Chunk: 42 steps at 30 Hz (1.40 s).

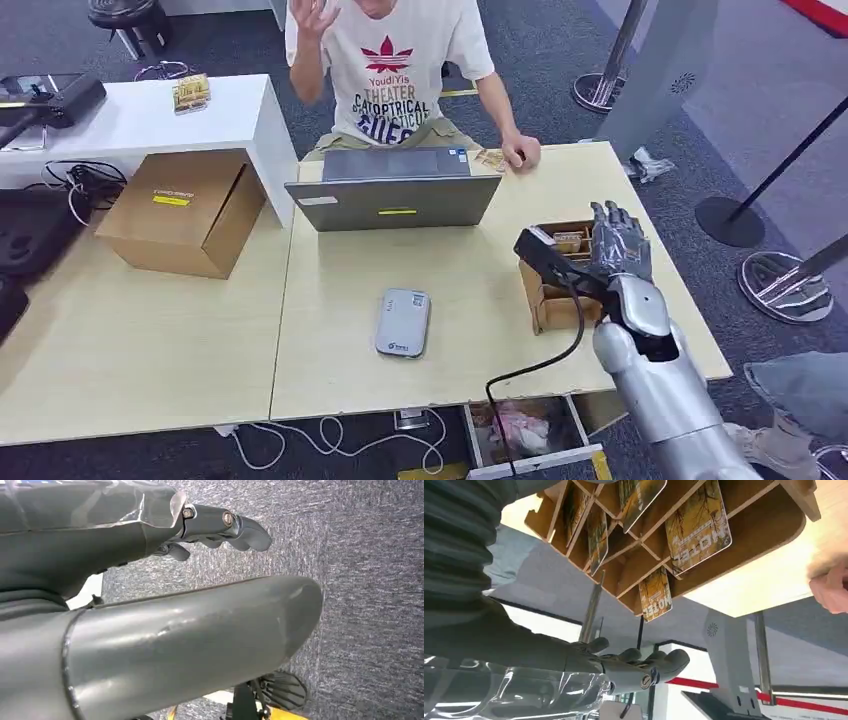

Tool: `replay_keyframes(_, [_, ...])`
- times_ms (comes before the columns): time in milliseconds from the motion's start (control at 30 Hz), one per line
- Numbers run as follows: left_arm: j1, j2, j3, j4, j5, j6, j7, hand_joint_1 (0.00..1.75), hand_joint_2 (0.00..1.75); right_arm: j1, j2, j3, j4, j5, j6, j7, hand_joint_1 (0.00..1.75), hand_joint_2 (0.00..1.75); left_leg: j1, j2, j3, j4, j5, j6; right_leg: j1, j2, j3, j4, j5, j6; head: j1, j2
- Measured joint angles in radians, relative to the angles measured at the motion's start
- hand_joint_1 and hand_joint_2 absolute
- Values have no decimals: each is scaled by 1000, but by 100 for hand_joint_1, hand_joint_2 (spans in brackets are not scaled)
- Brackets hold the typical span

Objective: Pass the card to the sensor for recognition and then transmit it.

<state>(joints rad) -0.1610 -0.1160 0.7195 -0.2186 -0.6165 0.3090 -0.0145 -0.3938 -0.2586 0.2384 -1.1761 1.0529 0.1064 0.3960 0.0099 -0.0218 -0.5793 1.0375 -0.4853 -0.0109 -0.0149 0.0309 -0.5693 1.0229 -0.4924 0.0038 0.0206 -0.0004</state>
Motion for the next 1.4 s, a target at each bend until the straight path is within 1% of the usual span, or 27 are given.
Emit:
replay_keyframes(300, [0, 0, 0, 0, 4, 5, -5, 0, 0, 12, 0, -6, 5, -21, 6, -21, 0, 175, 0, 0, 0, 0, 0, 0, 0, 0, 0, 0, 0, 0, 0, 0])
replay_keyframes(600, [0, 0, 0, 0, 5, 5, -5, 0, 0, 22, 0, -19, 12, -31, 9, -27, 0, 175, 0, 0, 0, 0, 0, 0, 0, 0, 0, 0, 0, 0, 0, 0])
replay_keyframes(933, [0, 0, 0, 0, 7, 11, 1, 0, 0, 22, 5, -22, 46, -43, 19, -34, 0, 175, 0, 0, 0, 0, 0, 0, 0, 0, 0, 0, 0, 0, 0, 0])
replay_keyframes(1133, [0, 0, 0, 0, 11, 14, 0, 0, 0, 21, 9, -24, 64, -55, 24, -50, 0, 175, 0, 0, 0, 0, 0, 0, 0, 0, 0, 0, 0, 0, 0, 0])
replay_keyframes(1233, [0, 0, 0, 0, 12, 14, 0, 0, 0, 20, 11, -26, 73, -57, 26, -53, 3, 175, 0, 0, 0, 0, 0, 0, 0, 0, 0, 0, 0, 0, 0, 0])
replay_keyframes(1267, [0, 0, 0, 0, 12, 14, 0, 0, 0, 19, 11, -26, 76, -57, 27, -54, 14, 175, 0, 0, 0, 0, 0, 0, 0, 0, 0, 0, 0, 0, 0, 0])
replay_keyframes(1400, [0, 0, 0, 0, 11, 14, 1, 0, 0, 18, 12, -27, 84, -61, 27, -55, 21, 175, 0, 0, 0, 0, 0, 0, 0, 0, 0, 0, 0, 0, 0, 0])
